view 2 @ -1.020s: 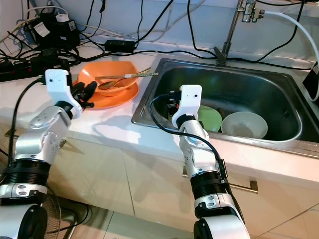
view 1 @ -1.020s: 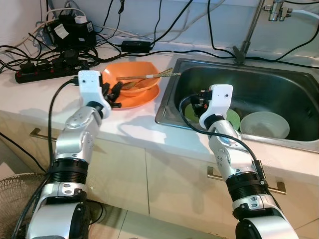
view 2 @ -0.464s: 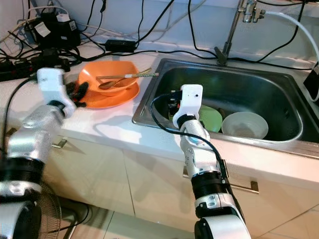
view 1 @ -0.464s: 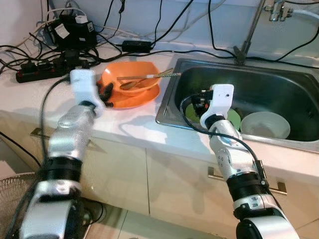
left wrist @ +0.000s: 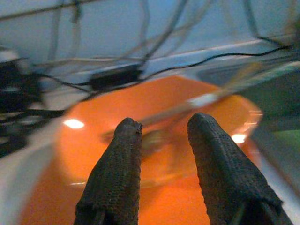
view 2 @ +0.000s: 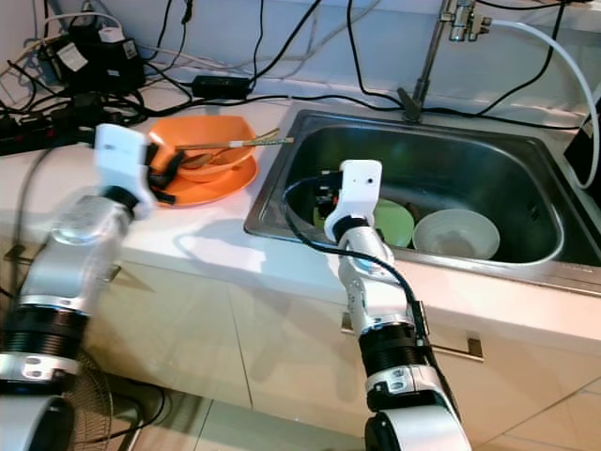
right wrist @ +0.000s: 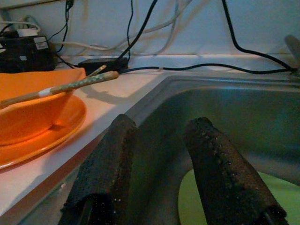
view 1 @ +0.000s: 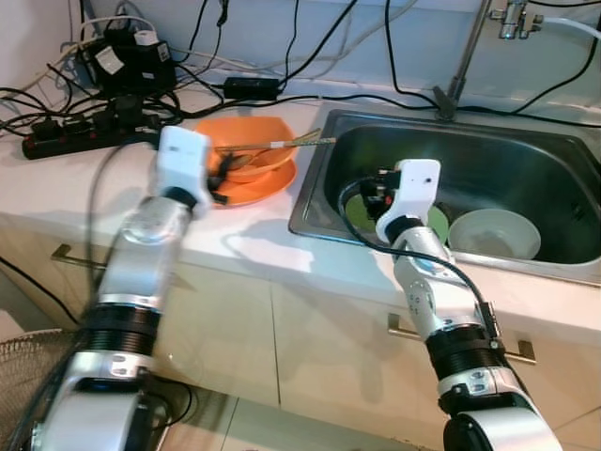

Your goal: Kitchen organization

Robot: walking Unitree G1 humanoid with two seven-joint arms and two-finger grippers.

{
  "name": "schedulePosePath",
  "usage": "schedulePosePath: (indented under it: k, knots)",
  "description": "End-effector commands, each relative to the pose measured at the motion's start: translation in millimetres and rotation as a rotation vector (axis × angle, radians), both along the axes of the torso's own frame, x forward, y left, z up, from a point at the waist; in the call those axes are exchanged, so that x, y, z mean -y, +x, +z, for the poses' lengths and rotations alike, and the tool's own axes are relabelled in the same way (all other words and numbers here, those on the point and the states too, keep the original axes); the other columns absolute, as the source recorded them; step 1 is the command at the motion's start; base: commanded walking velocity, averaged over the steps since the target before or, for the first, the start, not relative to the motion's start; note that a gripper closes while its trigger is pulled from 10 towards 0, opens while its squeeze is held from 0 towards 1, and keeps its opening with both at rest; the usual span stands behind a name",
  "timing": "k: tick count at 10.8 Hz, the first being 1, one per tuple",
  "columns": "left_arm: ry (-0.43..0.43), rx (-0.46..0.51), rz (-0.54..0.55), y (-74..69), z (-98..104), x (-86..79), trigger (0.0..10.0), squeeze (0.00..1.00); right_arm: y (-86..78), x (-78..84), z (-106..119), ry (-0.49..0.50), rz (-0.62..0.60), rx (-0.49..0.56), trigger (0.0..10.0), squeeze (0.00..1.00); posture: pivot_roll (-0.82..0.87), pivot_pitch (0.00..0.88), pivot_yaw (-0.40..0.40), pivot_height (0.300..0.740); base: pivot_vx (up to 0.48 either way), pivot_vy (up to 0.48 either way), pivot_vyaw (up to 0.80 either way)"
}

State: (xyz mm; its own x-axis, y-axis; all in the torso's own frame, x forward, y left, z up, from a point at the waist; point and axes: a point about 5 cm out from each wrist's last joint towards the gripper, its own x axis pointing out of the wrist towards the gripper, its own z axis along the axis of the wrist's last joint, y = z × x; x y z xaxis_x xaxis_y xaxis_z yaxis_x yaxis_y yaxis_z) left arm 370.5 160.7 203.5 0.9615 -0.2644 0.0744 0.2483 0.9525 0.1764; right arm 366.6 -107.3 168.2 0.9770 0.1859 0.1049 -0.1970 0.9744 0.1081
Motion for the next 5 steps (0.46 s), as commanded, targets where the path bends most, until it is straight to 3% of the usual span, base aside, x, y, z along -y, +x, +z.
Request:
schedulePosePath:
  k: [1,3,5]
  knots:
    - [0.011,0.002,-0.031,1.7,1.1,6.5,10.0,0.00,1.6,-0.3,2.0,0.006,-0.003,0.003,10.0,0.00,0.16,0.022,0.000,0.740,0.000,0.000,0.00]
    - [-0.081,-0.044,-0.136,6.4,-6.5,29.1,10.0,0.00,1.9,3.4,3.0,0.004,-0.014,0.007,10.0,0.00,0.15,0.017,0.006,0.740,0.000,0.000,0.00]
    - [-0.106,-0.062,-0.204,6.8,-7.4,49.2,10.0,0.00,1.8,3.9,3.2,0.005,-0.018,0.009,10.0,0.00,0.15,0.017,0.008,0.740,0.000,0.000,0.00]
